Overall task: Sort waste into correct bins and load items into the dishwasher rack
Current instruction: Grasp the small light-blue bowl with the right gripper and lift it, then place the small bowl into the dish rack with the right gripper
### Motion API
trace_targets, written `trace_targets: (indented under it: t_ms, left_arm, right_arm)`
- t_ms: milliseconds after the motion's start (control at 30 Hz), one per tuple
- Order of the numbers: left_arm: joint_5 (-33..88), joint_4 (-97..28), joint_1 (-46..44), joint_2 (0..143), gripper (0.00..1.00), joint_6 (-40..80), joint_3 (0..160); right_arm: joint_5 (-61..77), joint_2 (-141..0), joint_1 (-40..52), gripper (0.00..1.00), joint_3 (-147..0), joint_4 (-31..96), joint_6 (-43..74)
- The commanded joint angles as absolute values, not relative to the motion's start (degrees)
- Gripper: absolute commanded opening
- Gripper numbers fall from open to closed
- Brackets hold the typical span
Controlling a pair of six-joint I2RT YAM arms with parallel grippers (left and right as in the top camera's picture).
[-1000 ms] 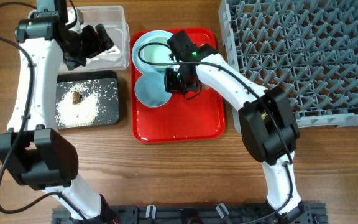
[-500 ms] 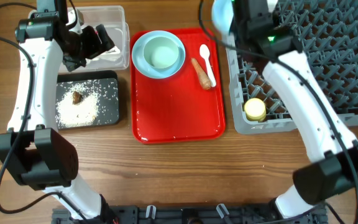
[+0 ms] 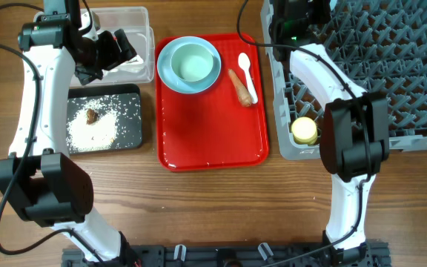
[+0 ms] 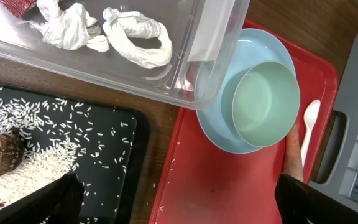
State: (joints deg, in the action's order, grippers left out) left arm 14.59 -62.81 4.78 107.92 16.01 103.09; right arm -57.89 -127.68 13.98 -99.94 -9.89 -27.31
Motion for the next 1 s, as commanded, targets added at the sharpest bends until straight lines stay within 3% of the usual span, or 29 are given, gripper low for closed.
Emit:
trace_targets:
  t_ms: [0,233,433,467,533,567,767,867,933,967]
  left_arm:
    - [14.3,-62.7,5.0,107.0,1.00,16.1,103.5]
    - [14.3,-62.7,5.0,107.0,1.00,16.1,103.5]
    - [14.3,-62.7,5.0,107.0,1.00,16.1,103.5]
    - [14.3,-62.7,5.0,107.0,1.00,16.1,103.5]
    - [14.3,-62.7,5.0,107.0,1.00,16.1,103.5]
    - [14.3,-62.7,5.0,107.0,1.00,16.1,103.5]
    - [14.3,-62.7,5.0,107.0,1.00,16.1,103.5]
    - [14.3,-62.7,5.0,107.0,1.00,16.1,103.5]
    - [14.3,-62.7,5.0,107.0,1.00,16.1,103.5]
    - [14.3,-62.7,5.0,107.0,1.00,16.1,103.5]
  right_arm:
    - [-59.5,-130.8,14.0,0.04,-100.5,-9.8,-28.5]
    - [-56.1,-132.5,14.9,0.04,-100.5,-8.6,-28.6]
    - [-56.1,-132.5,18.4,0.05,-100.5,0.5,-28.0]
    - [-57.2,-132.4,19.4,0.29,-100.5,1.0,-26.2]
    - [-57.8,-132.4,20.8,0.60,-100.5,1.0,-26.4]
    - [-57.8,-132.4,21.5,1.00,-100.5,0.9,-26.3]
    - [-53.3,-129.3,24.1,1.00,-100.5,3.5,-13.7]
    - [-25.2,-122.7,23.9,1.00,-101.5,16.4,3.0]
    - [5.6,-118.9,22.9,1.00,-101.6,19.2,15.1]
    - [11.8,-118.6,22.9,1.00,-101.6,19.2,20.1]
